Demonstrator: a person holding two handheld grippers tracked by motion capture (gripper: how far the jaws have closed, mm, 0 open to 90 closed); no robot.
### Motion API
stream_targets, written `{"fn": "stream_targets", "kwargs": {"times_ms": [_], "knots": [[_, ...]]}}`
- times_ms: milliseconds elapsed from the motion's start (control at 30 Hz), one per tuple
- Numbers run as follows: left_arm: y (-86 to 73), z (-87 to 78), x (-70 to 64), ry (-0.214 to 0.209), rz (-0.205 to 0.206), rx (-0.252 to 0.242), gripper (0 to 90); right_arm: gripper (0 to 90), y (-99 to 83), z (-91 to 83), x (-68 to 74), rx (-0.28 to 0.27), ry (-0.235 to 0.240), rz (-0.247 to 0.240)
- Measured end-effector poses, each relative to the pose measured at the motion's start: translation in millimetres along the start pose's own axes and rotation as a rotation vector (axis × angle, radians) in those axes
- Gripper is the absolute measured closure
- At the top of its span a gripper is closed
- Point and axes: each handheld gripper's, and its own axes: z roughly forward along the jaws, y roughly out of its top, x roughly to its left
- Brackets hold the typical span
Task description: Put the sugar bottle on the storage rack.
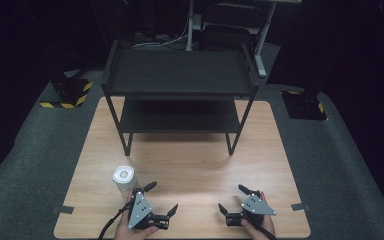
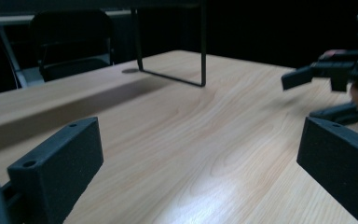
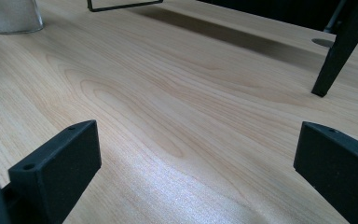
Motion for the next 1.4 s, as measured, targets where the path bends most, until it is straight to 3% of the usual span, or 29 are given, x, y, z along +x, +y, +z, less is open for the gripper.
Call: {"fn": "stream_targets", "kwargs": {"times_ms": [367, 733, 800, 967, 1067, 1400], "knots": [[16.0, -19.6, 3.1, 0.077, 0.002, -0.063, 0.5, 0.6, 0.0, 0.1, 0.3, 0.0, -0.002, -0.001], [21.7, -44.8, 15.3, 0.201, 0.003, -0.111, 0.5, 0.6, -0.2, 0.0, 0.2, -0.001, -0.002, 0.001], [20.6, -50.8, 19.1, 0.241, -0.006, -0.112, 0.5, 0.6, -0.4, -0.1, 0.0, -0.002, -0.001, 0.001], [16.3, -56.0, 22.0, 0.301, -0.002, -0.104, 0.5, 0.6, -0.6, -0.2, -0.1, -0.004, -0.001, 0.002], [11.0, -57.4, 24.4, 0.333, -0.022, -0.093, 0.5, 0.6, -0.7, -0.3, -0.1, -0.004, -0.001, 0.002], [-10.5, -53.0, 29.6, 0.389, -0.043, -0.04, 0.5, 0.6, -1.4, -0.5, -0.3, -0.008, -0.001, 0.005]]}}
